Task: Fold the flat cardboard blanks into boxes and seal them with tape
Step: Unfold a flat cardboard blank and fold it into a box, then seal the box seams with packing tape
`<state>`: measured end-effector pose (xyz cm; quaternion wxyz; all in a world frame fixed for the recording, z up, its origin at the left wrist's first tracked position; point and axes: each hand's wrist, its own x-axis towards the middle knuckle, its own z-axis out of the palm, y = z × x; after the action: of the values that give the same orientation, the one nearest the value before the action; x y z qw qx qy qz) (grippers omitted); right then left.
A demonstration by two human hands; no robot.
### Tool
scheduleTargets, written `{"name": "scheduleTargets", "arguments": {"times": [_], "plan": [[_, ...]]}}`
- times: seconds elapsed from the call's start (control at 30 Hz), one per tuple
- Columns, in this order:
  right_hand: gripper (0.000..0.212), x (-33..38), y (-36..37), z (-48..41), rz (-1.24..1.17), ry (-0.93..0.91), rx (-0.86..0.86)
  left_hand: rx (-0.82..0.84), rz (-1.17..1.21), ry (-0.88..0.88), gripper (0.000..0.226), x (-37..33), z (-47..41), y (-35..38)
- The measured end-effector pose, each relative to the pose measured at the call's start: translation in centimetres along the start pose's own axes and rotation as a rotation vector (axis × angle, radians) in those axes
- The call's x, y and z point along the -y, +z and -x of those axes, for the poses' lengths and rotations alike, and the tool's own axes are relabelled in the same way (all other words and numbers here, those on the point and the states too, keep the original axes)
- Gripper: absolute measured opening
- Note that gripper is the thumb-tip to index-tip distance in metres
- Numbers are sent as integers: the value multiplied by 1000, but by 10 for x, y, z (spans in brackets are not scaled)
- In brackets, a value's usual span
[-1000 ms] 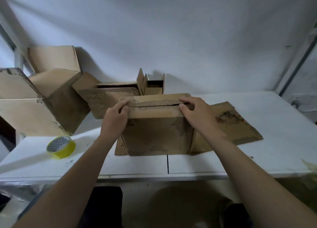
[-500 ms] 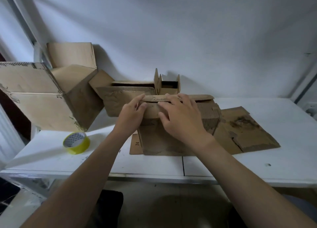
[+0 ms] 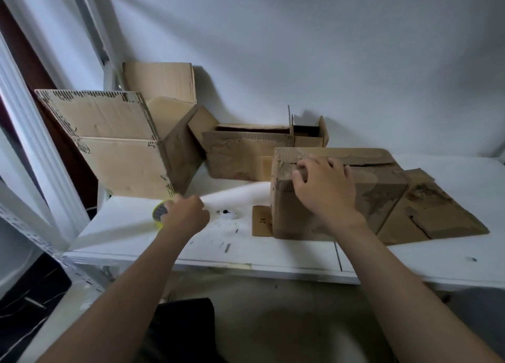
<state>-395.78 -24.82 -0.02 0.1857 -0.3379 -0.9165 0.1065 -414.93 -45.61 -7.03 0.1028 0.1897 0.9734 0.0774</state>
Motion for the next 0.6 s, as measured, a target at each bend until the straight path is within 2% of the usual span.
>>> {"name": "scheduleTargets", "arguments": {"times": [0.07, 0.17, 0.27, 0.37, 0.5, 0.6], "plan": [[34, 3, 4, -1, 2, 25, -19, 61, -97, -57, 46, 13, -8, 8], [31, 7, 9, -1, 15, 54, -42, 174, -100, -90, 55, 35, -35, 26], [29, 10, 13, -1, 22, 68, -61, 217, -109, -68, 50, 42, -45, 32], [26, 10, 16, 1, 33, 73, -81, 153, -29, -31, 36, 35, -30, 22], [25, 11, 16, 1, 28, 64, -78, -25, 134, -40, 26, 33, -22, 8], [25, 9, 11, 4, 19, 43, -74, -106, 266, 87, 33, 18, -9, -21]]}}
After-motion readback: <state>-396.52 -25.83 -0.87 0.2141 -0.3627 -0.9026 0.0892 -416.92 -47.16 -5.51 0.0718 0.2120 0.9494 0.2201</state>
